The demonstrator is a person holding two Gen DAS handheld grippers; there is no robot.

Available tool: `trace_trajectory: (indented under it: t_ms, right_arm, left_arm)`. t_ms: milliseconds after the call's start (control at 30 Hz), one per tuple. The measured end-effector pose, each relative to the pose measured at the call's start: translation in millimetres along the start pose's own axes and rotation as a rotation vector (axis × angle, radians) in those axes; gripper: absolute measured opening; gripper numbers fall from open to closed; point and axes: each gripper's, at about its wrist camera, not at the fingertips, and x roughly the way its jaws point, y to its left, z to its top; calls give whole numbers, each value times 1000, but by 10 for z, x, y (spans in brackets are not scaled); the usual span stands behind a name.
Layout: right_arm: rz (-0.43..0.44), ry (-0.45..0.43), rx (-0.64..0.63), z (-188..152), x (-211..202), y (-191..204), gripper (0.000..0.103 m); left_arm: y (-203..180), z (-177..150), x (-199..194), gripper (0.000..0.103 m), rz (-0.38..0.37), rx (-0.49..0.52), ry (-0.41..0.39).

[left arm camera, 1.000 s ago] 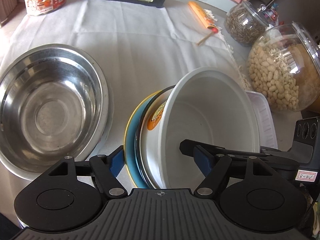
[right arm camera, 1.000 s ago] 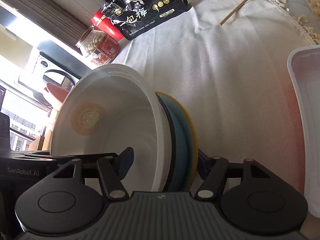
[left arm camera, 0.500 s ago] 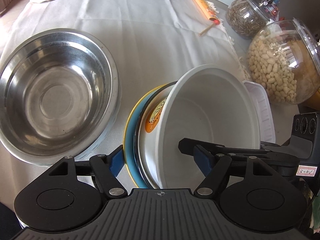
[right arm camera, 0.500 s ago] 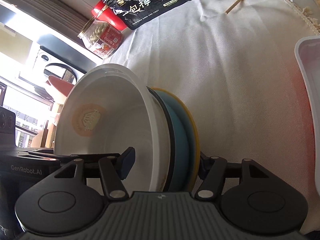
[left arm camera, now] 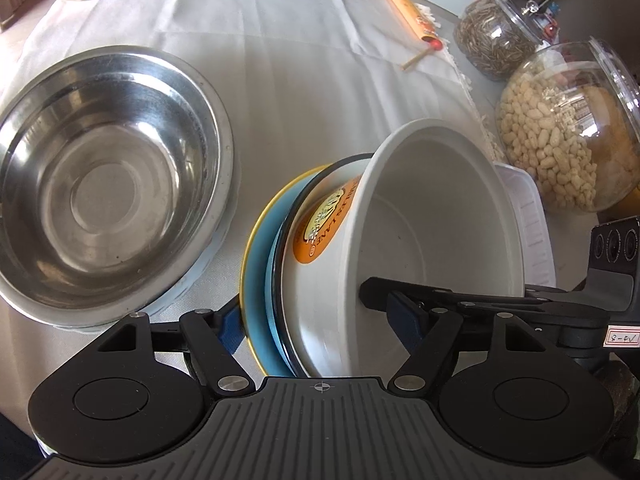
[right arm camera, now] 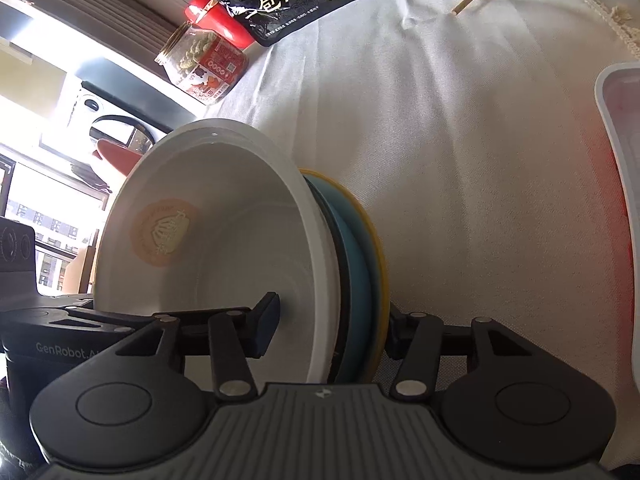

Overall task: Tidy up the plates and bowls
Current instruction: 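Grasp the rim of the bowl stack with both tools and lift it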

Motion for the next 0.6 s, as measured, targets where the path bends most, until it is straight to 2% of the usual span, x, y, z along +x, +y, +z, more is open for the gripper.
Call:
trace_trajectory:
  t_ms: [600]
  right_arm:
    - [-63,49,16,-35,6,146,54]
  left_arm:
    - [145,-100,-73,76,-64,-45,-1]
